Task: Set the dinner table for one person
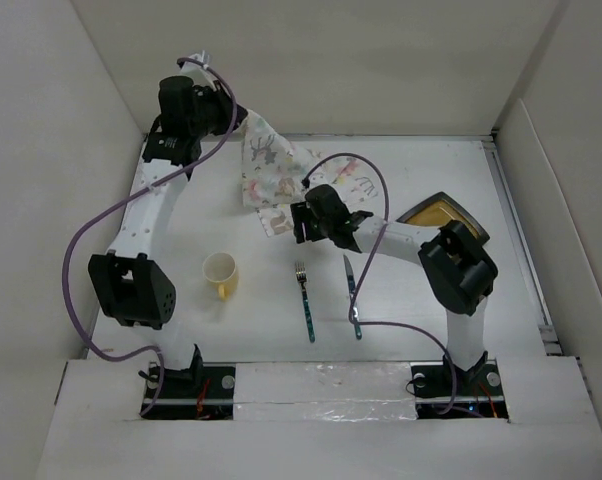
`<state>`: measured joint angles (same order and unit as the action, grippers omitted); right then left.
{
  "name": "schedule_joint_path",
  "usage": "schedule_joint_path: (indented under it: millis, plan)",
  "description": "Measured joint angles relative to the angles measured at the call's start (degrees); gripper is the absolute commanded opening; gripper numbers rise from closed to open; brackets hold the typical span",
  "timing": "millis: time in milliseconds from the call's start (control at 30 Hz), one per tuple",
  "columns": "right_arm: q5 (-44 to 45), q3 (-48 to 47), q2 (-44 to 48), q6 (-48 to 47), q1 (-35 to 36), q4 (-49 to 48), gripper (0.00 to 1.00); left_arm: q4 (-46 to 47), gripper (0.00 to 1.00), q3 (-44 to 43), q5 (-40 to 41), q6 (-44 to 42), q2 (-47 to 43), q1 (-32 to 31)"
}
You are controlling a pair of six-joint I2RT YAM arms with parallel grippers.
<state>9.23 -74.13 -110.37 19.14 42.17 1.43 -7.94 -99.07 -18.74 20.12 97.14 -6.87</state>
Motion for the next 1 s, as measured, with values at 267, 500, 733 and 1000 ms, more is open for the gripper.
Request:
schedule_joint_path:
  millis: [267, 500, 733, 1000]
  plan:
    - [0.37, 1.6, 0.92, -0.98, 2.34, 1.33, 0.74, 2.43, 0.0, -0.02, -7.32, 3.65, -5.46, -5.46]
    - [-0.9, -0.39, 0.35, -2.1, 5.9, 2.64, 0.72, 3.45, 0.0, -2.54, -2.14, 3.45, -10.47, -8.76]
    - [-0.9, -1.53, -2.01, -2.84, 9.03, 4.22, 0.68, 4.22, 0.0, -1.4, 3.58, 1.77, -9.03, -4.31]
    - [-0.96, -1.29, -3.85, -4.92, 10.58, 5.75, 0.67, 2.58, 0.0, -2.27, 9.22, -1.38, 0.66, -3.65]
